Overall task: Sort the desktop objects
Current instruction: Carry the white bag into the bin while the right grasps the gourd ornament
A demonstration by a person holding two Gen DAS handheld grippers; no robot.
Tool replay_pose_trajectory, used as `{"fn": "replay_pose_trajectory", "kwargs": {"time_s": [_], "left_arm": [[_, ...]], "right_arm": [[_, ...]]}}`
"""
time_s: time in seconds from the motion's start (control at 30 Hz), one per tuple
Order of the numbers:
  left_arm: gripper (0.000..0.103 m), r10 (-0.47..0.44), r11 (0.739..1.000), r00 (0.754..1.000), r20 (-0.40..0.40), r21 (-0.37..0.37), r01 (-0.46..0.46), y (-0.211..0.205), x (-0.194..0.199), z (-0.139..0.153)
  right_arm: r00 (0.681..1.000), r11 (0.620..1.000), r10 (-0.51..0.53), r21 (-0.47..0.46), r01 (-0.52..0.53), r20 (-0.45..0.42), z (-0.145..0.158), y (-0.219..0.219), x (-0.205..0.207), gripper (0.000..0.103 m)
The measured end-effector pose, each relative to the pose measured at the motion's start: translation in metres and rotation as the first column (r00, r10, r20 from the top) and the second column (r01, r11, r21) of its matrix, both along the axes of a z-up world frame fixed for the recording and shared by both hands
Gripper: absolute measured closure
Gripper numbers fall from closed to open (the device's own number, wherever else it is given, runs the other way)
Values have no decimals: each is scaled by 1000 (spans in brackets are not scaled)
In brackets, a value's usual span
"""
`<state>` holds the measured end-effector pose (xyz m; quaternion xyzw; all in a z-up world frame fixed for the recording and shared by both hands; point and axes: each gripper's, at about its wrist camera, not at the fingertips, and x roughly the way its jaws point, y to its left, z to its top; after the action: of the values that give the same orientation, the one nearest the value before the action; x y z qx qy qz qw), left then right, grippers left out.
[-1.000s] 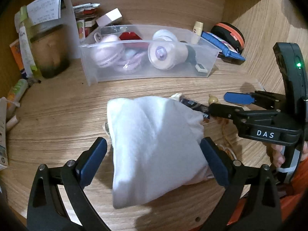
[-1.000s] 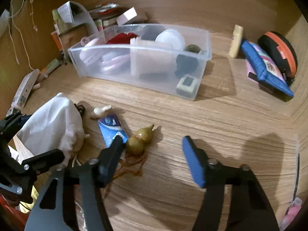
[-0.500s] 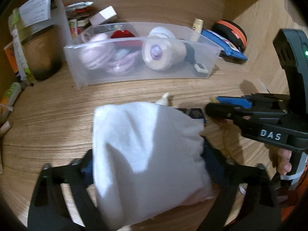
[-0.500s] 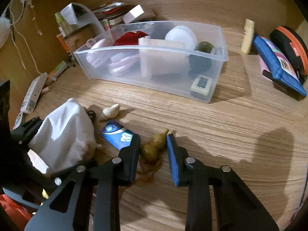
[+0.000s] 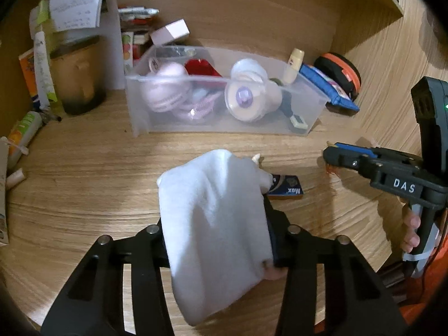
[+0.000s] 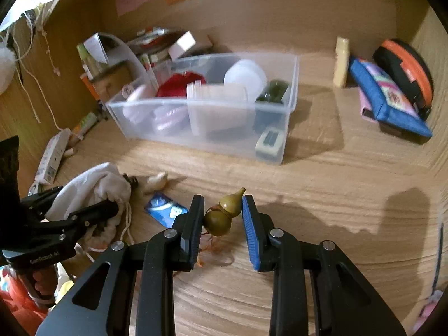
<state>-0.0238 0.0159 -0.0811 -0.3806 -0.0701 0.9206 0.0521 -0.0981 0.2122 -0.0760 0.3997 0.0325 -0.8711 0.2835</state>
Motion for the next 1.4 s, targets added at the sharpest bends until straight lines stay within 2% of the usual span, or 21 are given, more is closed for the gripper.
{"fn": "replay_pose_trajectory", "kwargs": {"time_s": [0.33, 0.57, 0.8, 1.1, 1.4], "left_arm": [[57, 37, 999, 992, -121, 36, -33, -21, 7, 45], [57, 77, 996, 980, -184, 47, -69, -40, -6, 74], [57, 60, 998, 970, -236, 33, -54, -38, -25, 98], [57, 29, 1000, 973, -230, 3, -29, -34, -73, 105], [57, 15, 1000, 988, -152, 14, -13, -28, -128, 84]], "right_arm": [[995, 999, -33, -41, 29, -99, 36, 10, -2, 78], [988, 997, -33, -75, 22, -151, 58, 11, -9, 78], [982, 997, -9, -78, -6, -189, 69, 0, -23, 78], [979, 998, -8, -62, -5, -203, 77, -8, -56, 78], [985, 999, -17, -45, 10, -172, 64, -13, -91, 78]]}}
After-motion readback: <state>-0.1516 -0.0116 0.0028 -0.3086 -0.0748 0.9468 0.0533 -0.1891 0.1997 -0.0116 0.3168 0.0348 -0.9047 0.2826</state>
